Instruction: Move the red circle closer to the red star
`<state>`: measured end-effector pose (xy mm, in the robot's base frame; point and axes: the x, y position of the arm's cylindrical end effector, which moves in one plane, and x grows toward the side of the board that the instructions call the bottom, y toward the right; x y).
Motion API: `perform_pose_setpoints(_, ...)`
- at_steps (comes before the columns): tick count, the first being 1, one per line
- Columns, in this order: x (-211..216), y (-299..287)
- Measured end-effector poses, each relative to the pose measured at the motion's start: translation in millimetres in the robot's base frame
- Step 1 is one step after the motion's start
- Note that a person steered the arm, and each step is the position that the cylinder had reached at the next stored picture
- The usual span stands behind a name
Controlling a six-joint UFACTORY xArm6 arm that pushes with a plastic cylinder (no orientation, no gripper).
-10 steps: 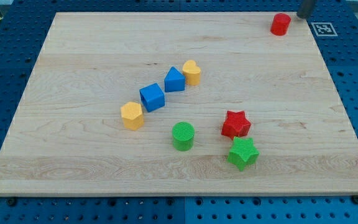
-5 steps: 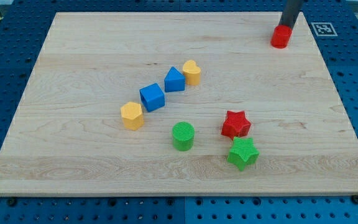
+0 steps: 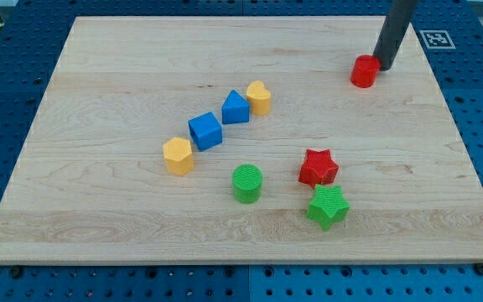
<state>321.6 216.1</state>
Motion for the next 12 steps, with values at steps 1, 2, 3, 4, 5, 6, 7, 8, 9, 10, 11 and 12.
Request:
perform_pose_setpoints(1, 3, -2)
perform_pose_setpoints(2, 3, -10)
perform_pose_setpoints(3, 11, -18)
perform_pose_setpoints(4, 20, -36)
perform_pose_setpoints(5, 23, -63)
perform_pose_setpoints(6, 23, -81)
perform_pose_setpoints(7, 27, -87)
perform_pose_setpoints(8, 39, -90)
perform_pose_setpoints(9, 56, -95)
perform_pose_setpoints(10, 82, -95)
perform_pose_setpoints(11, 98, -95)
perform_pose_setpoints(12, 101, -96)
